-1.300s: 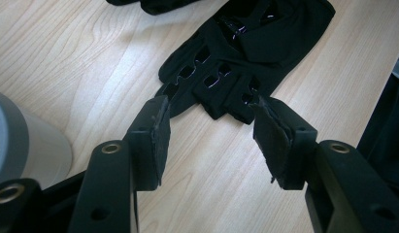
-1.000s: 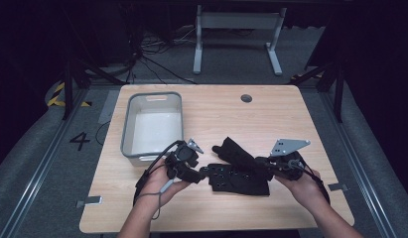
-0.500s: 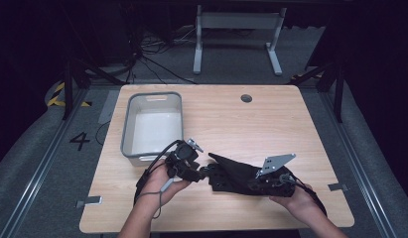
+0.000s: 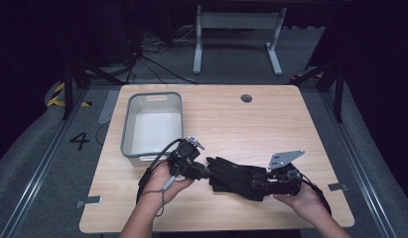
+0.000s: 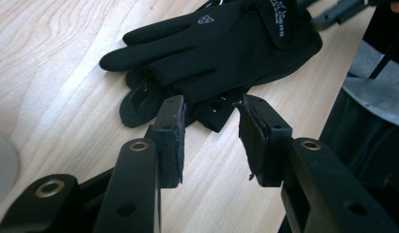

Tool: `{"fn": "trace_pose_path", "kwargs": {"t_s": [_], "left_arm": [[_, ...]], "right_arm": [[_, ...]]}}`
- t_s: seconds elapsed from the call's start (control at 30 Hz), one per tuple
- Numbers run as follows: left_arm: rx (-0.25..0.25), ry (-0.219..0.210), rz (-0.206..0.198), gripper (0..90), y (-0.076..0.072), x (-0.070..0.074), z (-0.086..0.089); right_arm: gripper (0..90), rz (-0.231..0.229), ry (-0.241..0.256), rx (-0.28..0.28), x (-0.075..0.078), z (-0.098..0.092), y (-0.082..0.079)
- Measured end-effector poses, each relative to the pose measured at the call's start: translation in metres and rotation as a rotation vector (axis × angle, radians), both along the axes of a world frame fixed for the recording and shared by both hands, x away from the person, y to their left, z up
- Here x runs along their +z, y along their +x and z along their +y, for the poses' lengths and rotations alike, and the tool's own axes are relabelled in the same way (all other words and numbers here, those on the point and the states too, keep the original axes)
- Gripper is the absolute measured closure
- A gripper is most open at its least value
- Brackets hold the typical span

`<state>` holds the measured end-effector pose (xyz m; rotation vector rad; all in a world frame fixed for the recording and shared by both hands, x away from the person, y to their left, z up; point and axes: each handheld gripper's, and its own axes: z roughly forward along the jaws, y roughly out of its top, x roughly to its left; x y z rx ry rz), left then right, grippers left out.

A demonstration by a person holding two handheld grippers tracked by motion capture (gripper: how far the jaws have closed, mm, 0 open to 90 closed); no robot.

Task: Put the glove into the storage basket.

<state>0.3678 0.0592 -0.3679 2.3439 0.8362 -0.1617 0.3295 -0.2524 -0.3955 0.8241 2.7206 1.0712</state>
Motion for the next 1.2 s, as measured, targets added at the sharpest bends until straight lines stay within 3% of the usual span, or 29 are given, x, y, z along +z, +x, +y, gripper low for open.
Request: {"fn": "trace_pose_path", "kwargs": {"t_s": [0.27,0.37,0.47,0.67,0.87,1.1,1.2], "left_arm": [[0.014,0.001,0.012,62.1,0.003,-0.004,-0.002],[0.020,0.013,0.010,62.1,0.003,-0.006,-0.002],[0.029,0.034,-0.029,59.3,0.005,-0.008,-0.003],[0.071,0.065,-0.013,64.4,0.008,-0.014,-0.004],[0.076,0.043,0.032,67.4,0.010,-0.019,-0.008],[0.081,0.045,0.033,66.6,0.010,-0.020,-0.008],[0.085,0.048,0.031,65.6,0.010,-0.020,-0.008]], "right_arm": [[68.2,-0.018,0.014,-0.104,0.004,-0.023,0.010],[67.7,-0.016,0.008,-0.129,0.004,-0.028,0.012],[65.7,-0.010,0.005,-0.179,0.005,-0.038,0.016],[66.6,0.003,0.002,-0.229,0.004,-0.049,0.020],[63.5,0.058,0.006,-0.250,-0.003,-0.049,0.023],[62.2,0.094,-0.012,-0.230,-0.011,-0.042,0.022],[62.1,0.110,-0.043,-0.219,-0.017,-0.037,0.021]]}}
